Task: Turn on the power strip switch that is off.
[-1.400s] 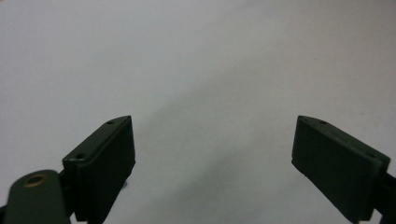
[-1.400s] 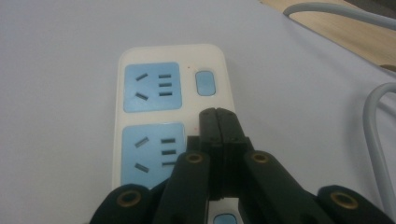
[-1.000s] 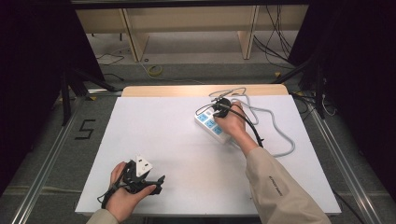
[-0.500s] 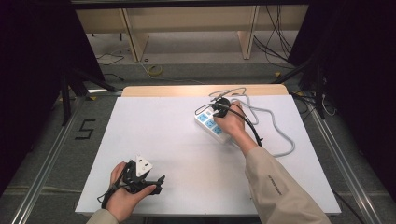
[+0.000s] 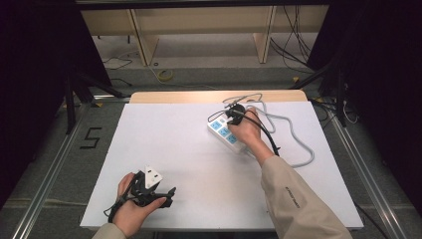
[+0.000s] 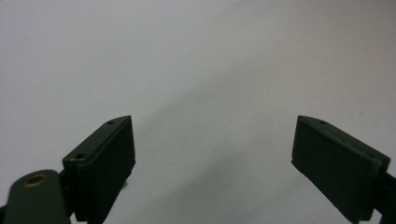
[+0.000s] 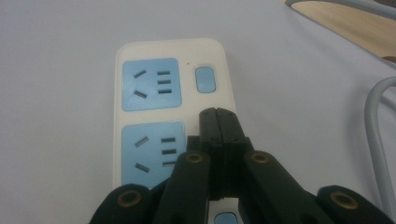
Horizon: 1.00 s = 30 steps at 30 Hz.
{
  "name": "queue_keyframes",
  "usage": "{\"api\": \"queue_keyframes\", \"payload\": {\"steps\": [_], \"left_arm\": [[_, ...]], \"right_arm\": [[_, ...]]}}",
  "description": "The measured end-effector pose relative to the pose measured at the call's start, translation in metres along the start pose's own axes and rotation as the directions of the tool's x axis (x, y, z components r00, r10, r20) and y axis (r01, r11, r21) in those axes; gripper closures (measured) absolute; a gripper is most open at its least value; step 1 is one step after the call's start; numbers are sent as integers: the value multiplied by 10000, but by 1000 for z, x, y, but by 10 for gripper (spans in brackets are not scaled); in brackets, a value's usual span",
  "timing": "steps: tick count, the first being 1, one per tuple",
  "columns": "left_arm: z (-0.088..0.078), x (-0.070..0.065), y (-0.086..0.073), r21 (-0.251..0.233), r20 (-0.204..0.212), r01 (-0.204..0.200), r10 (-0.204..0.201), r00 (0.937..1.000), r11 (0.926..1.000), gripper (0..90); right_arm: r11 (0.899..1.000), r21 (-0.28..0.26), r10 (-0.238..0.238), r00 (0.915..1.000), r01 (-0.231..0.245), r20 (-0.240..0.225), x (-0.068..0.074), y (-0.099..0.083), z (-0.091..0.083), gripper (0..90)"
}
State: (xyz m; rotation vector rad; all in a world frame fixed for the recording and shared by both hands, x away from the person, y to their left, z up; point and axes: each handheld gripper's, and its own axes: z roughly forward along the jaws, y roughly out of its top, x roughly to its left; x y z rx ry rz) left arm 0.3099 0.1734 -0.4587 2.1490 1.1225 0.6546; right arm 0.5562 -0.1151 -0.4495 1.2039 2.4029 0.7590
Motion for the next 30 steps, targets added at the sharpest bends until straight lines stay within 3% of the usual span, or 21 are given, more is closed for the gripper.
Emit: {"api": "queue_keyframes", "payload": {"steps": [16, 30], "left_arm": [[0, 0, 0, -5, 12, 1, -1, 10000, 10000, 129], [0, 0, 0, -4, -11, -10, 10, 10000, 10000, 129]], "right_arm": [[9995, 314, -63, 10000, 62, 50, 1, 3, 1, 900], [9998, 165, -110, 9999, 108, 103, 2, 1, 0, 900]]}}
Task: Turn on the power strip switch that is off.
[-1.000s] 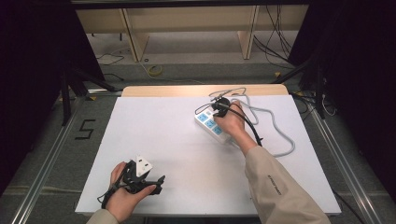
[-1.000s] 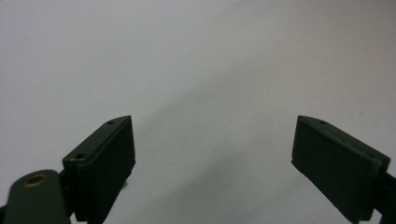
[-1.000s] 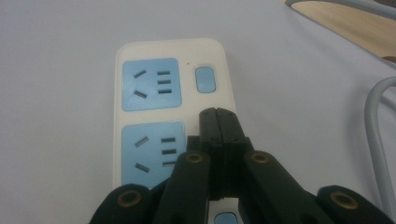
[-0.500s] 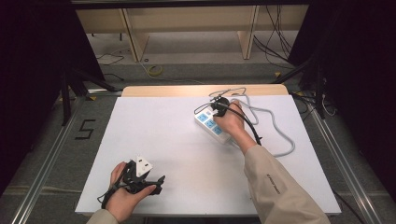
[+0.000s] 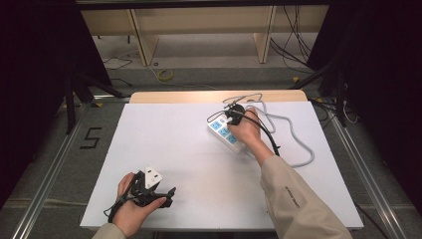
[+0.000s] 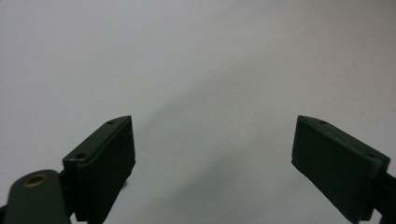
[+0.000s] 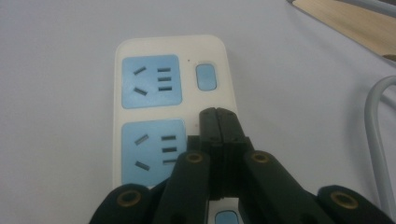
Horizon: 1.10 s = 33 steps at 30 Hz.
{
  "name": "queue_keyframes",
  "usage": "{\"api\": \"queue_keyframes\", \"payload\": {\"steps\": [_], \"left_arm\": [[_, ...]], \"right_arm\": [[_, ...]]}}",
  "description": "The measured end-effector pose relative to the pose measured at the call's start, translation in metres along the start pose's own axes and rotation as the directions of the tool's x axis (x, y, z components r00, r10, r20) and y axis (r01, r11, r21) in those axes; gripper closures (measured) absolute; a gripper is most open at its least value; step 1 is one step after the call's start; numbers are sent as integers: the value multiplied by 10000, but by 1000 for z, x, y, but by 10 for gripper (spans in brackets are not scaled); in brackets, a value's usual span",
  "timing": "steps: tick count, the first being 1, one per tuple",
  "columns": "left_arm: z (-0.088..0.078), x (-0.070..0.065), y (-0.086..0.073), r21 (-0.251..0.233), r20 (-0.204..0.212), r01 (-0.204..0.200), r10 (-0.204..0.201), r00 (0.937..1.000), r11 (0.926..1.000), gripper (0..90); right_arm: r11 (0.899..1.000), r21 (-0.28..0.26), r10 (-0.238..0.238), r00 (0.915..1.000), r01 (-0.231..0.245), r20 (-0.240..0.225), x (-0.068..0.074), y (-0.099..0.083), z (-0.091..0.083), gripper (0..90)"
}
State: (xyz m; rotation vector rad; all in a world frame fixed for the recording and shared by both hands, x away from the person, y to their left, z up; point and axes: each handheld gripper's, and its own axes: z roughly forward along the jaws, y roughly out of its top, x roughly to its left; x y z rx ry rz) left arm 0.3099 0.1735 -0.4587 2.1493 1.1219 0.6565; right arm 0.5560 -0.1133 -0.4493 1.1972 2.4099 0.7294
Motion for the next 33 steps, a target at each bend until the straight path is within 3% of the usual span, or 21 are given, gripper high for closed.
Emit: {"api": "queue_keyframes", "payload": {"steps": [8, 33], "left_arm": [[0, 0, 0, -5, -2, -7, 7, 10000, 10000, 129], [1, -1, 1, -2, -2, 21, -21, 10000, 10000, 130]], "right_arm": [[9996, -198, 202, 9998, -202, -28, 0, -2, 0, 900], [9980, -603, 180, 9998, -178, 23, -4, -7, -8, 874]]}}
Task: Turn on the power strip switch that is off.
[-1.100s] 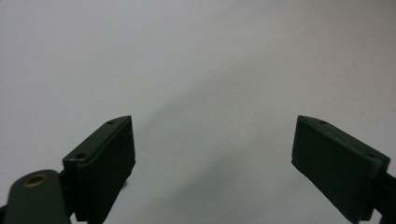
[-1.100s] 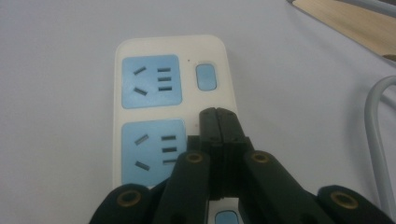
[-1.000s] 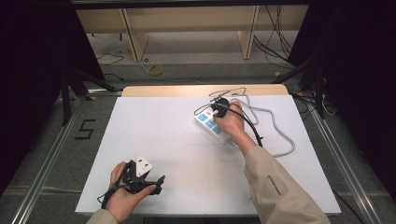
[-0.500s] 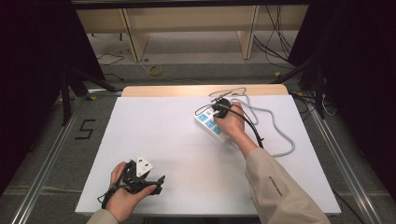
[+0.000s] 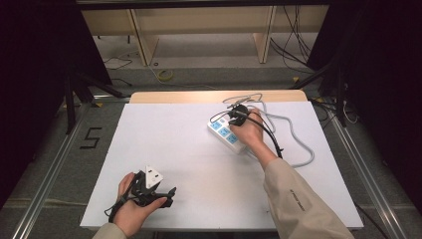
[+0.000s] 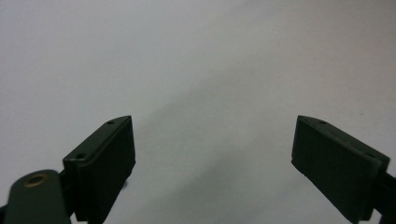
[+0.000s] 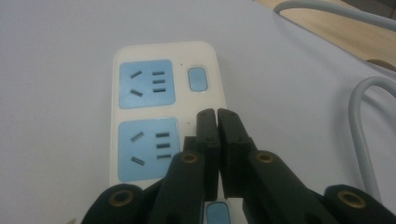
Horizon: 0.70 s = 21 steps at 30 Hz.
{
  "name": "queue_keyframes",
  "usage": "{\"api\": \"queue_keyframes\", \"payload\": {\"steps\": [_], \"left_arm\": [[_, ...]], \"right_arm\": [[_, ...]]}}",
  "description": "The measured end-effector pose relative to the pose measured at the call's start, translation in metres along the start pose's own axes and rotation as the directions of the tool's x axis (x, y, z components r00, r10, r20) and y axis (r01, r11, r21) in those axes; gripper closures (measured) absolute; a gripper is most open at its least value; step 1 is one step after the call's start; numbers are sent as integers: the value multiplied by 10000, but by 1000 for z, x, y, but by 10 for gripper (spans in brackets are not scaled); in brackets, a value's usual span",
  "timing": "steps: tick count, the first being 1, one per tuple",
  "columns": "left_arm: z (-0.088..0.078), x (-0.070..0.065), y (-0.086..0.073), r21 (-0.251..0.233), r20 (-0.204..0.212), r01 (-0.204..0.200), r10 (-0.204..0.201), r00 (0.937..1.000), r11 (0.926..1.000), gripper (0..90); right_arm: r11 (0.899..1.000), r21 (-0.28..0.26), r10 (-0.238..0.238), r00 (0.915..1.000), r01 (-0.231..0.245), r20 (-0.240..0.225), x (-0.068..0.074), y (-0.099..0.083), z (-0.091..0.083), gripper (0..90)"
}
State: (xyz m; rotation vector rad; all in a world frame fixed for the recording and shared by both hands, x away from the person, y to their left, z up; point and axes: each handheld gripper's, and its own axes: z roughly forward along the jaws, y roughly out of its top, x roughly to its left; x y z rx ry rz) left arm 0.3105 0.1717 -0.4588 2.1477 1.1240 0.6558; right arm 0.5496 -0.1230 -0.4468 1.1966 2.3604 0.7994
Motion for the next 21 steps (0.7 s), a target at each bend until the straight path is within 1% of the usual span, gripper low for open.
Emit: {"api": "queue_keyframes", "payload": {"steps": [3, 5, 7, 8, 9, 11, 15, 19, 21], "left_arm": [[0, 0, 0, -14, -2, -23, 23, 10000, 10000, 131], [0, 0, 1, 0, 3, -29, 29, 10000, 10000, 131], [0, -1, 1, 6, 2, -33, 33, 10000, 10000, 131], [1, -1, 1, 14, 7, -38, 38, 10000, 10000, 131], [1, -1, 1, 28, 9, -46, 46, 10000, 10000, 131], [1, -1, 1, 65, 16, -44, 44, 10000, 10000, 131], [1, -1, 1, 69, 5, -40, 40, 10000, 10000, 131], [2, -1, 1, 15, -35, 15, -14, 10000, 10000, 132], [2, -1, 1, 21, -46, 7, -7, 10000, 10000, 132]], "right_arm": [[10000, -19, 57, 10000, -57, -1, -2, -2, -4, 872], [9998, -86, 152, 9999, -153, -59, -4, -4, -5, 854], [9999, -102, 82, 10000, -82, -48, -5, -6, -7, 835], [9997, -84, 209, 9998, -209, -62, -5, -7, -9, 831], [9997, -139, 188, 9998, -189, -94, -7, -8, -10, 826], [9994, -176, 293, 9995, -296, -135, -8, -9, -13, 810], [9986, -334, 412, 9989, -419, -204, -13, -12, -21, 751], [9974, -445, 560, 9981, -571, -257, -17, -16, -29, 713], [9973, -466, 554, 9980, -568, -308, -19, -19, -32, 692]]}}
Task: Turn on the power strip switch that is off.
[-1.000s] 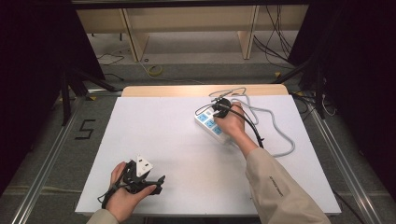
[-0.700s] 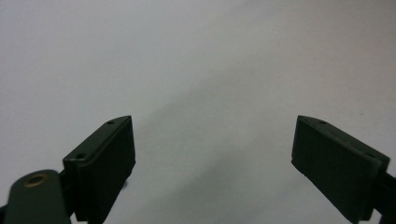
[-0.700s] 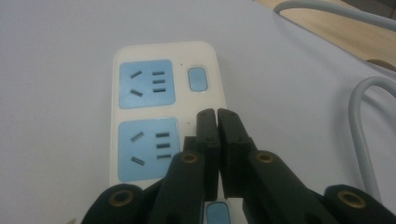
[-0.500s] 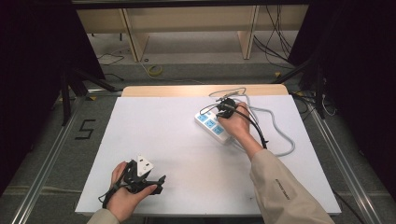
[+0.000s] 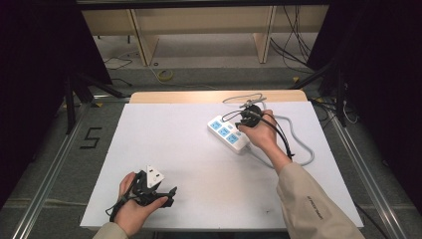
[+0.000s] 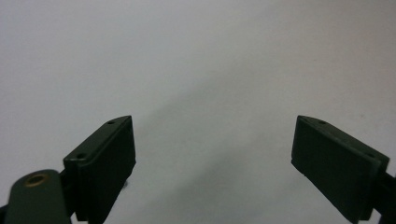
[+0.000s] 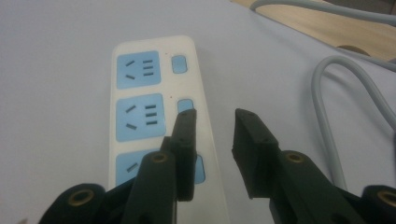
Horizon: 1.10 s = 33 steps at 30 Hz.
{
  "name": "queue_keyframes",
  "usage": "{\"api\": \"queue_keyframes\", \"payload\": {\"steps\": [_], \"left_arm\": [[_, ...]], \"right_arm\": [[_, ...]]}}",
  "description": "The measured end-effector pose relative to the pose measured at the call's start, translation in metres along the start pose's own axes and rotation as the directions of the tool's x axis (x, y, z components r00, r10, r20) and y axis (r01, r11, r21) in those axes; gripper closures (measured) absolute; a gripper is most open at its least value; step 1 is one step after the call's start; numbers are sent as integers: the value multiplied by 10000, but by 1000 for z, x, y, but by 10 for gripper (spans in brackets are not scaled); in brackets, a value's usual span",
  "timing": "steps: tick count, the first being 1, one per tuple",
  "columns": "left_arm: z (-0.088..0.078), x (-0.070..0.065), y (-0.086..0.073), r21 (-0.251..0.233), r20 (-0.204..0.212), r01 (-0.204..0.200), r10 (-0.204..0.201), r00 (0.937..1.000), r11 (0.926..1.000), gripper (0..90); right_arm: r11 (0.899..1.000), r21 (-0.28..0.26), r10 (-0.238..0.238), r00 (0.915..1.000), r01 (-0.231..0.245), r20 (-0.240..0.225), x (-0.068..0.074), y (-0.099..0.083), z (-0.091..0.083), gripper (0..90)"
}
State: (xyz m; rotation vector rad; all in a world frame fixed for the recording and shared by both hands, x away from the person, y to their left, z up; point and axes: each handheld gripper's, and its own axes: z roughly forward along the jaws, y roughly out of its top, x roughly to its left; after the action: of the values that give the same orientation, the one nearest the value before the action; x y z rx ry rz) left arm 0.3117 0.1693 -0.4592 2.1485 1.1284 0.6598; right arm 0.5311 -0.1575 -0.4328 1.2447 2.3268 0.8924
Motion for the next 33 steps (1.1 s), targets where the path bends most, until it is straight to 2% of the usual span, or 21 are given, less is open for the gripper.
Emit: {"api": "queue_keyframes", "payload": {"steps": [15, 33], "left_arm": [[0, 0, 0, 32, -39, 3, -3, 10000, 10000, 135], [1, 0, 0, 113, -76, -22, 23, 10000, 9999, 136]], "right_arm": [[9995, -229, 212, 9995, -218, -254, -10, -19, -24, 589], [9984, -366, 396, 9963, -424, -757, -14, -47, -54, 495]]}}
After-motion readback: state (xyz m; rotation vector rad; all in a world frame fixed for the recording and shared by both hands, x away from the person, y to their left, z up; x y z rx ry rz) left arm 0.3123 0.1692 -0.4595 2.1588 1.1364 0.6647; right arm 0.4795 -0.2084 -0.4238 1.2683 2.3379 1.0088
